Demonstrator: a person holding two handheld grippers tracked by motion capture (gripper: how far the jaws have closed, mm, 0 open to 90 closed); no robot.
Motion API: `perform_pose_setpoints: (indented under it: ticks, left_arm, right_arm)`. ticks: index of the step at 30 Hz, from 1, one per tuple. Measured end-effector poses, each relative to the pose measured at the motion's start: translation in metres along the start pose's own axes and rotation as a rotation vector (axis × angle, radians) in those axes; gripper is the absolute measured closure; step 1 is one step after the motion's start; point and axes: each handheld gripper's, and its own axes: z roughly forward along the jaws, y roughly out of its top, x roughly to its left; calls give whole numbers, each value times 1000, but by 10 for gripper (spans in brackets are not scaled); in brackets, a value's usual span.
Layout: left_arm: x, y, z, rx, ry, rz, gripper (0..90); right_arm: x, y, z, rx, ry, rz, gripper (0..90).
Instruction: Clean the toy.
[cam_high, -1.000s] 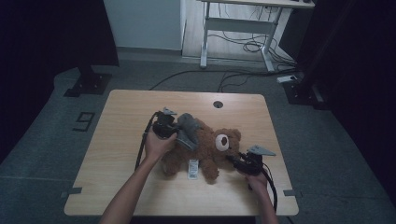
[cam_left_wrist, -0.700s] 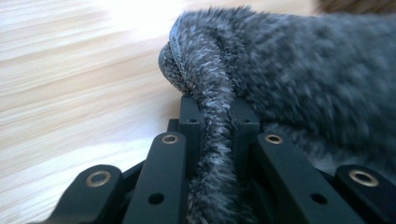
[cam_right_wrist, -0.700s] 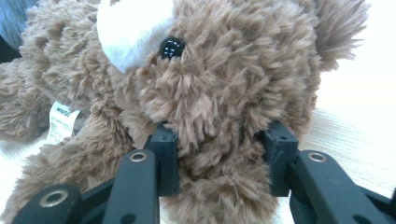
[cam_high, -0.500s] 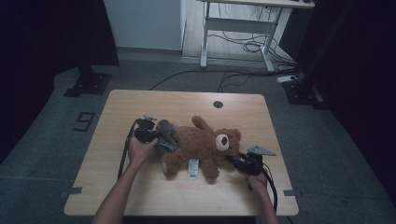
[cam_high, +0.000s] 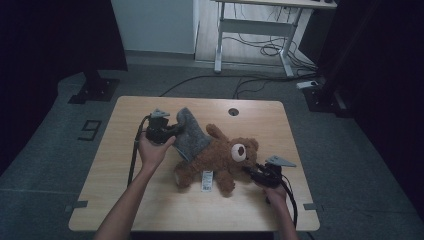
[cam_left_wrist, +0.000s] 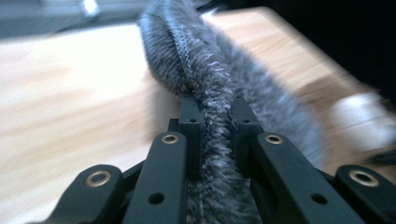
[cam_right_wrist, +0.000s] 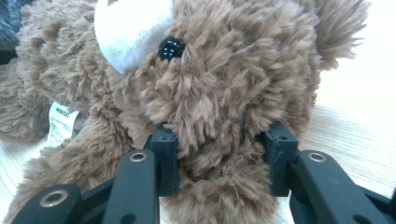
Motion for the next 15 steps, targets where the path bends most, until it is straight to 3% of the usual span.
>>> perform_pose_setpoints:
  ticks: [4,7,9,11,12,14,15]
  left_arm:
    - [-34,13,-3,-45,-103,60,787]
    - [-56,13,2,-26,-139,118,786]
    - [-62,8,10,6,-148,128,785]
    - [-62,1,21,53,-115,141,785]
    - [-58,-7,31,95,-75,147,785]
    - [-51,-17,39,140,-42,144,785]
    - [-46,-25,43,167,1,161,785]
  right_arm:
    - [0,0,0,0,0,1,575]
    - [0,0,0,1,2,3,576]
    - [0,0,0,3,2,3,576]
    - [0,0,0,2,1,0,575]
    - [0,0,0,2,1,0,575]
    - [0,0,0,3,2,-1,575]
    - [0,0,0,3,3,0,575]
